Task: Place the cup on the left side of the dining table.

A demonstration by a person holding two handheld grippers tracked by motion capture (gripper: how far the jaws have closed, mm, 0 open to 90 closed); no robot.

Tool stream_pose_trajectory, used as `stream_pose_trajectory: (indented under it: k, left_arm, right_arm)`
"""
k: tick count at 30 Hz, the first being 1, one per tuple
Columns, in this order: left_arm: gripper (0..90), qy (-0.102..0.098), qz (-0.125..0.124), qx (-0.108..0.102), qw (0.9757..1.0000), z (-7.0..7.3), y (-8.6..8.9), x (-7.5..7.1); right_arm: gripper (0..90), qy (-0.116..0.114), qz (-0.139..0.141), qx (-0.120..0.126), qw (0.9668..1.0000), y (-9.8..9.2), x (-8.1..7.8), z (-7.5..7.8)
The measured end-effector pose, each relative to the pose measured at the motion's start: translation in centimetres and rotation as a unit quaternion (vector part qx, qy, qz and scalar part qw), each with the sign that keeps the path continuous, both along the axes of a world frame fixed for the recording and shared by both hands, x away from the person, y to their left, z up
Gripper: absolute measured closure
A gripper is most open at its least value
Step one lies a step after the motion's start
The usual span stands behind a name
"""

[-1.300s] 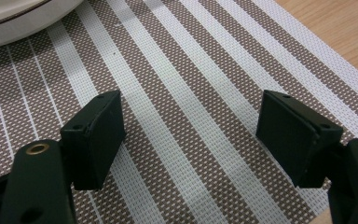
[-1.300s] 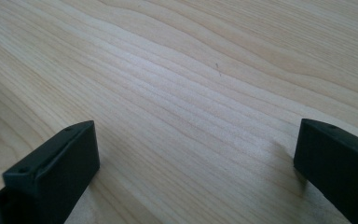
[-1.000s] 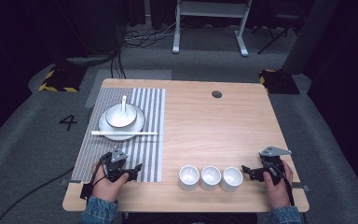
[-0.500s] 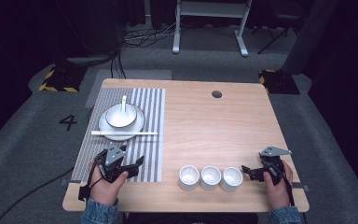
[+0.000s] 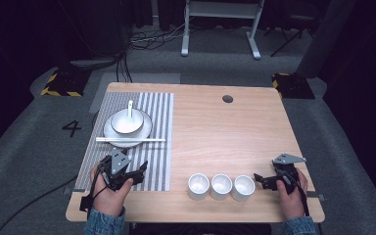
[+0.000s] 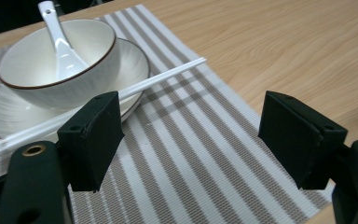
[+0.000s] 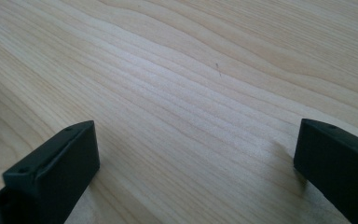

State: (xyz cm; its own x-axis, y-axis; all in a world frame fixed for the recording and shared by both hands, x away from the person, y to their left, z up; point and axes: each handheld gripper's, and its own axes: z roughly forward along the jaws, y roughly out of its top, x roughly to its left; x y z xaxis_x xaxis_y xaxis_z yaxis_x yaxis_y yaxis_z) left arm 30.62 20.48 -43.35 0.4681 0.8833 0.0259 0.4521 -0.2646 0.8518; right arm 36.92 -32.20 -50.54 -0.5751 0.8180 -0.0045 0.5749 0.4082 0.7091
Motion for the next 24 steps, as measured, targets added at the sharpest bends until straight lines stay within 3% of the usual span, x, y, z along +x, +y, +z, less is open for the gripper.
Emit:
stream_pose_trajectory:
  k: [11, 20, 24]
  left_arm:
    - [21.1, 0.005, -0.024, -0.002, 0.9997, 0.6, -0.7, -0.1]
    - [20.8, 0.005, -0.059, -0.011, 0.9982, 1.1, -2.3, 0.2]
    - [20.7, 0.001, -0.085, -0.012, 0.9963, 1.5, -3.8, 0.5]
  right_arm:
    - [0.1, 0.000, 0.000, 0.000, 1.0000, 0.0, 0.0, 0.0]
    - [0.1, 0.000, 0.000, 0.000, 1.0000, 0.0, 0.0, 0.0]
    - [0.1, 0.000, 0.000, 0.000, 1.0000, 0.0, 0.0, 0.0]
